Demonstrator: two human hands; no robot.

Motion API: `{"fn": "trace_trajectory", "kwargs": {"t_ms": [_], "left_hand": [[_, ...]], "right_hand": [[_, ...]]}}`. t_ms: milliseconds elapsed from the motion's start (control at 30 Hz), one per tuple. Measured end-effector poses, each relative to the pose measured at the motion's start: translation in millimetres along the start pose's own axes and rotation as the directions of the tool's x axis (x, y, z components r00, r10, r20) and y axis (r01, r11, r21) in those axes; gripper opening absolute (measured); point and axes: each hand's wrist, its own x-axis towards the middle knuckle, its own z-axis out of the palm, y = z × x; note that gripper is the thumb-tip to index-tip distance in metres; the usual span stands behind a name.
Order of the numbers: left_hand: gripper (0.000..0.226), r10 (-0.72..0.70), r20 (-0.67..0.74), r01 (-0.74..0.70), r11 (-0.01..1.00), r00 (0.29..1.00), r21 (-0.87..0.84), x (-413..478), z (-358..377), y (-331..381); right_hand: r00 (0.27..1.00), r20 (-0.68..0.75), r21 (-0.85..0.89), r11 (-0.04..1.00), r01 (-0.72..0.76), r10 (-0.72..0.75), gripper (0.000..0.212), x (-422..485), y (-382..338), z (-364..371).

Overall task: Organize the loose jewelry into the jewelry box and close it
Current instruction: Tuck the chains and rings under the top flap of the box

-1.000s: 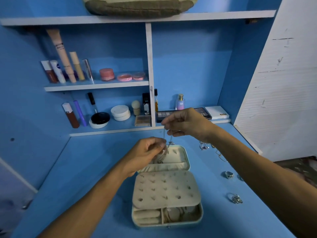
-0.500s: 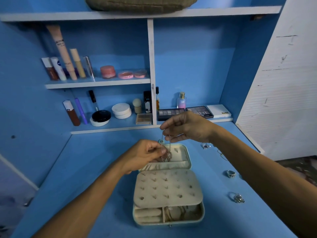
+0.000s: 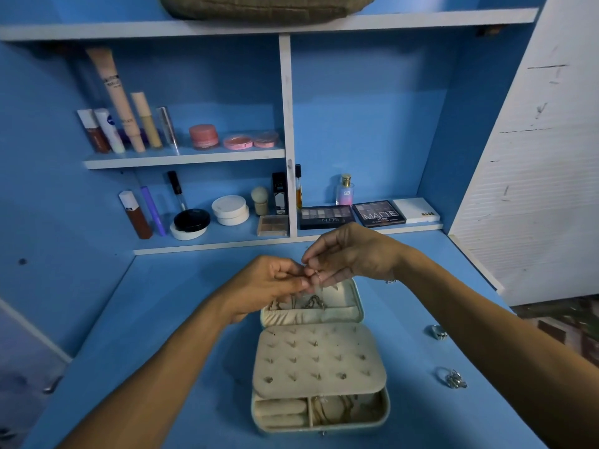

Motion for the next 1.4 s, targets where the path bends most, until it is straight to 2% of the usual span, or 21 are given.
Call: {"fn": "trace_trajectory", "kwargs": {"t_ms": [200,300,400,500,700,867,967,1033,1233,1400], "left_hand": [[0.014,-0.052,-0.127,0.044,0.997,0.991,-0.063,5.0,0.7,-4.8],[0.01,-0.057,-0.16,0.051,0.998,0.985,-0.044,7.1,2.0,-8.2],[0.011,-0.066,-0.171,0.066,0.998,0.983,-0.007,10.3,4.1,-10.7],[0.013,-0.059,-0.187,0.068,0.997,0.981,0.043,12.1,3.4,-11.4],[0.005,0.052,-0.197,0.012,0.951,0.979,0.308,13.3,-1.4,-11.6],[0.005,0.044,-0.201,0.014,0.96,0.979,0.279,14.6,-3.4,-14.2],[0.019,0.086,-0.116,-0.051,0.96,0.989,0.274,13.8,-3.0,-10.7],[0.018,0.101,-0.073,-0.081,0.966,0.992,0.248,11.9,-1.5,-7.6],[0.006,0.085,-0.094,-0.07,0.986,0.992,0.151,10.1,0.2,-5.3],[0.01,0.092,-0.142,-0.076,0.99,0.986,0.119,9.5,-0.1,-3.6]], "right_hand": [[0.987,-0.151,0.065,0.997,-0.045,0.055,0.016,5.1,19.1,4.7],[0.978,-0.2,-0.061,0.996,-0.067,0.053,0.018,6.0,25.6,10.4],[0.967,-0.254,-0.189,0.979,-0.081,0.031,0.011,8.0,26.6,12.7],[0.954,-0.298,-0.24,0.964,-0.113,0.038,0.01,7.7,26.0,11.0],[0.957,-0.281,-0.187,0.973,-0.135,0.079,0.01,6.8,22.4,11.7],[0.962,-0.249,-0.059,0.99,-0.13,0.112,0.008,4.9,21.4,13.0],[0.974,-0.205,-0.113,0.986,-0.123,0.098,0.008,2.3,20.0,14.8],[0.978,-0.188,-0.133,0.984,-0.119,0.093,0.007,1.1,18.4,16.6],[0.975,-0.213,-0.12,0.988,-0.093,0.066,0.008,-1.5,17.4,15.7],[0.971,-0.237,-0.252,0.967,-0.026,-0.035,0.01,-2.0,14.1,16.6]]}}
